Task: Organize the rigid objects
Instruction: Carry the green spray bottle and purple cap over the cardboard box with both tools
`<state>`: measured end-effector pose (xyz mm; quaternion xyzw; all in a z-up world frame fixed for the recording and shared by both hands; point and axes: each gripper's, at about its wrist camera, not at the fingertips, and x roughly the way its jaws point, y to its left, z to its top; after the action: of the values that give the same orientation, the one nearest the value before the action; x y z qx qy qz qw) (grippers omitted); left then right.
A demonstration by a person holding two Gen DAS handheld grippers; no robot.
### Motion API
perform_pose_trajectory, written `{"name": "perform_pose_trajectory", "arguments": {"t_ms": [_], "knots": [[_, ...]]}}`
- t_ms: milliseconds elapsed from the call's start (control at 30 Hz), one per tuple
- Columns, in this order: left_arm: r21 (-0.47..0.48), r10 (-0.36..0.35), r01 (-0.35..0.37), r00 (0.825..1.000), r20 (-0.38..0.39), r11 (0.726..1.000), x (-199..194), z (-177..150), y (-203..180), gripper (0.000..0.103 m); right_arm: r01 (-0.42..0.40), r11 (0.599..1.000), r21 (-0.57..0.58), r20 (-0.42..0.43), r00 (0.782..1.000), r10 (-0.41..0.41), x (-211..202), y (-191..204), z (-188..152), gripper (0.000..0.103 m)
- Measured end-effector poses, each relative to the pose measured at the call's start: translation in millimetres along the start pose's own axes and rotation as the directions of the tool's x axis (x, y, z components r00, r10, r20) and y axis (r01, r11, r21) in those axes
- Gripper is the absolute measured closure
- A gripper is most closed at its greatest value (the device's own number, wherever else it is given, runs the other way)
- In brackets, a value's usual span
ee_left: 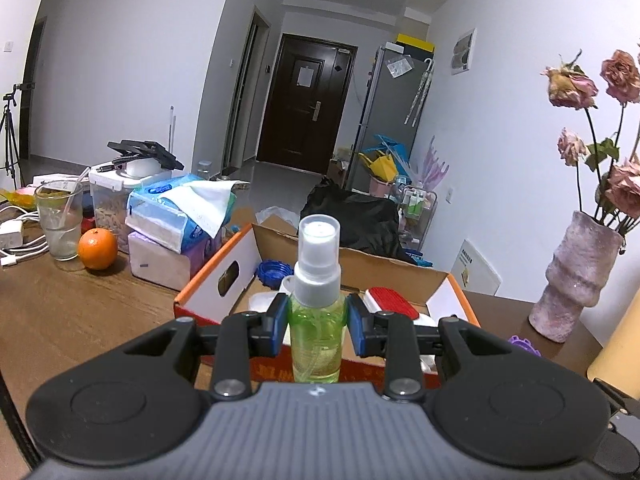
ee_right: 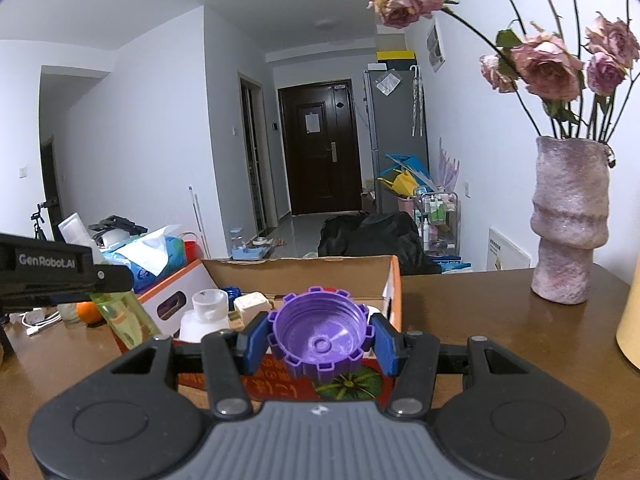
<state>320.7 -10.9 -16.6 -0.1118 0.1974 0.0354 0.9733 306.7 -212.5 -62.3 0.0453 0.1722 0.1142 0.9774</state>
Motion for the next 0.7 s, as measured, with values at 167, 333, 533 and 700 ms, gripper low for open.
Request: {"name": "perform_pose_trajectory", "arguments": {"t_ms": [167, 333, 533, 700], "knots": [[0.003, -0.001, 0.001, 1.0, 0.014, 1.0, 9, 6, 1, 0.071, 0.0, 1.0, 0.001, 0.004, 1.0, 0.0, 16, 7, 5, 0.05], [0.01, -0.003, 0.003, 1.0, 0.028, 1.0, 20, 13, -1, 0.071, -0.001, 1.0, -0.001, 0.003, 1.0, 0.001, 26, 10, 8, 0.05], [0.016, -0.004, 0.003, 0.999, 0.036, 1.0, 31, 17, -3, 0.071, 0.001, 1.0, -0.003, 0.001, 1.0, -0.001, 34, 13, 10, 0.05], [0.022, 0.0, -0.001, 0.999, 0.042, 1.0, 44, 22, -5, 0.071, 0.008, 1.0, -0.004, -0.004, 1.0, -0.008, 46, 16, 13, 0.05]]}}
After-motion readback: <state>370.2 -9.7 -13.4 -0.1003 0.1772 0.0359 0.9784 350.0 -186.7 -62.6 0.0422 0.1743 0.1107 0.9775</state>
